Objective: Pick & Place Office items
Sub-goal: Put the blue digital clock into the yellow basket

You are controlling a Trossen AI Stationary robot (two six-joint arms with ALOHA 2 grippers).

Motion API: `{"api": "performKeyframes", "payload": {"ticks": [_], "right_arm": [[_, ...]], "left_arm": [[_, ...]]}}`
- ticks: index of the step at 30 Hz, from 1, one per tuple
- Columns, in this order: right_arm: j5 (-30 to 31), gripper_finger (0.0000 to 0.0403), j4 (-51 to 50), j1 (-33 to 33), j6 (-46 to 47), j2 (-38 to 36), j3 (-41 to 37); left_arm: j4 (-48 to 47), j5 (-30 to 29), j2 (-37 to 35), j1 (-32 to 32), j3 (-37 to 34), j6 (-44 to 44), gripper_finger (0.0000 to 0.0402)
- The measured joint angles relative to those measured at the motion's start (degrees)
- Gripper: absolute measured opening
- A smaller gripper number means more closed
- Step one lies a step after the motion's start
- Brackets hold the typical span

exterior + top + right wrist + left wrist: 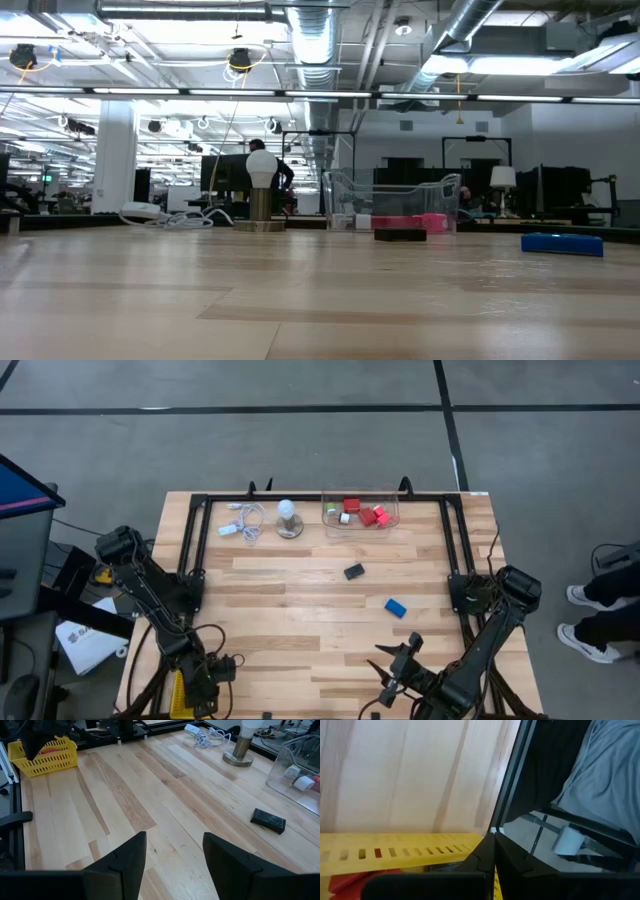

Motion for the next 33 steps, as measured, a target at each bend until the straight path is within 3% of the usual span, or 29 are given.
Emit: {"api": "performKeyframes", "payload": {"ticks": [4,9,14,21,26,29,33], "right_arm": [[-0.02,0.0189,0.0,0.0,0.01,0.0,0.0],[0.0,0.0189,-0.04,0.02,-0.02,0.0,0.0],[2.4,0.0189,-1.46,0.0,-0.37,0.0,-0.01],[0.17,0.0189,-15.86,-5.15,6.82,0.0,-0.02],[-14.89,0.0189,-29.48,-14.84,12.69,0.0,-0.02],[-18.62,0.0189,-30.67,-19.96,7.71,-0.06,-0.04],[-23.27,0.0189,-30.08,-24.8,1.44,-0.22,-0.04]], "left_arm": [[2.99,-0.81,0.0,0.04,0.0,3.84,0.0001],[15.92,-2.32,-0.02,0.88,0.0,15.71,0.0002],[27.05,-5.46,-2.09,3.78,0.0,33.38,0.0002],[27.31,-16.92,-10.22,12.71,0.01,60.34,0.0015],[20.23,-17.25,-15.89,24.58,0.02,73.73,0.0069],[17.36,-14.29,-19.2,29.85,0.02,80.49,0.0118],[17.45,-12.24,-22.81,31.18,0.02,84.3,0.0188]]}}
